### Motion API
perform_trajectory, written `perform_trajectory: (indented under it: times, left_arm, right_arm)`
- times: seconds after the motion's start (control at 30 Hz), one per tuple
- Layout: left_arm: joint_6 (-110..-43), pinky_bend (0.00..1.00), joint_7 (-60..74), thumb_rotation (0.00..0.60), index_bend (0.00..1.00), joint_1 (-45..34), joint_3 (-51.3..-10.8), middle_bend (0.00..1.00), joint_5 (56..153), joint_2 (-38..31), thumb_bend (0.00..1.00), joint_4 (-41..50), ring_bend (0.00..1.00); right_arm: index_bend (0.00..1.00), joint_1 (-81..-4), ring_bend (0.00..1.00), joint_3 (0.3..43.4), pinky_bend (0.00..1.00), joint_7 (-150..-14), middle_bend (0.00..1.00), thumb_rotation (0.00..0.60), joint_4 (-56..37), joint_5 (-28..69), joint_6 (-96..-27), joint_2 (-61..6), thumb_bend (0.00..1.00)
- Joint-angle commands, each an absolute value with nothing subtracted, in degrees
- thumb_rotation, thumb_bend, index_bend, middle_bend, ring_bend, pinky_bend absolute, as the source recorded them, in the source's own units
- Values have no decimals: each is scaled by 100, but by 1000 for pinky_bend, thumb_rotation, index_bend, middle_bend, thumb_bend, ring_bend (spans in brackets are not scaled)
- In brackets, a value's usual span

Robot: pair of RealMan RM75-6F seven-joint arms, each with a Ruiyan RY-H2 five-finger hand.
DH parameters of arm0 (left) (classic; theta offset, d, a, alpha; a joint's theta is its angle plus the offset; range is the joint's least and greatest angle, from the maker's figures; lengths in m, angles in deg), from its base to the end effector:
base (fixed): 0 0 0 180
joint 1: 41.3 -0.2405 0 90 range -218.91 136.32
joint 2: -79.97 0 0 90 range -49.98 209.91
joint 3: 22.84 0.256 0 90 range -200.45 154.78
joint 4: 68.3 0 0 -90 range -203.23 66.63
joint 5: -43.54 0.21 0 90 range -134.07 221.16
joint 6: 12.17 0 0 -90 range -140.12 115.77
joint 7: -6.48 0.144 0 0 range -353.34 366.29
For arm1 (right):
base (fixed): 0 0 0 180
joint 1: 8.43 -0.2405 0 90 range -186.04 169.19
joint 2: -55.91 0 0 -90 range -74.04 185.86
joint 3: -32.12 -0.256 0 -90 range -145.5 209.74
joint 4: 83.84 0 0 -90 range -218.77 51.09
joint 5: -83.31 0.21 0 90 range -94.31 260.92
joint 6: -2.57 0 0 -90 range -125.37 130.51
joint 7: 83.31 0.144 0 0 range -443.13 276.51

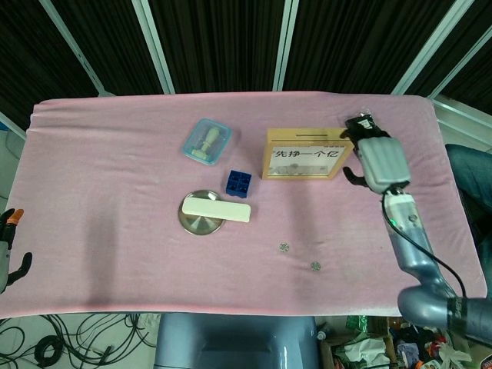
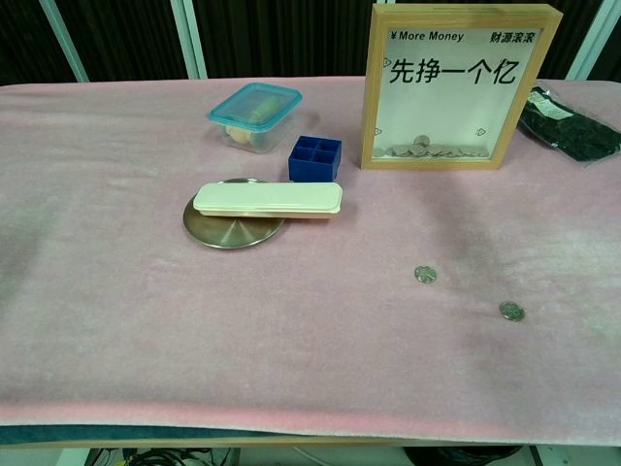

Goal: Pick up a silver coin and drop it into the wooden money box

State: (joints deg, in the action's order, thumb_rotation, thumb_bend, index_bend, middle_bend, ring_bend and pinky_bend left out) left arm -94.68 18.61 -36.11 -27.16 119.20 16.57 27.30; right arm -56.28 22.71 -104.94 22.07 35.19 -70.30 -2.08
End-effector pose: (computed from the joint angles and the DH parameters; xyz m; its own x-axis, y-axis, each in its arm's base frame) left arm -0.3235 0.1854 0.1641 0.5197 0.0543 0.8526 0.8402 0.1482 -0.5216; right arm -0.1372 -0.3675 0.1764 0.4689 0.0708 0.8804 -0.8699 -0.1361 0.4742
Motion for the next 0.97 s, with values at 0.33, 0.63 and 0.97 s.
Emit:
perform_trajectory:
  times: [0.33, 0.63, 0.97]
  left_arm:
    - [-9636, 0, 1881, 600, 65, -3629, -2670, 42, 12194, 1630, 403, 2648, 0]
    - [-9955, 0, 1792, 600, 65, -3669, -2558, 40, 12771, 1588, 403, 2515, 0]
    - [-10088, 0, 1710, 600, 65, -3671, -2340, 40, 13382, 1535, 403, 2417, 0]
  right_arm:
    - [224, -2941, 213, 4151, 258, -10922, 134, 600, 2066, 1019, -9376, -875, 161]
    - [215, -2224, 210, 4153, 258, -10340, 114, 600, 883, 673, -9544, -1506, 161]
    - [214, -2084, 210, 3874, 258, -9921, 110, 600, 163, 398, -9281, -1690, 160]
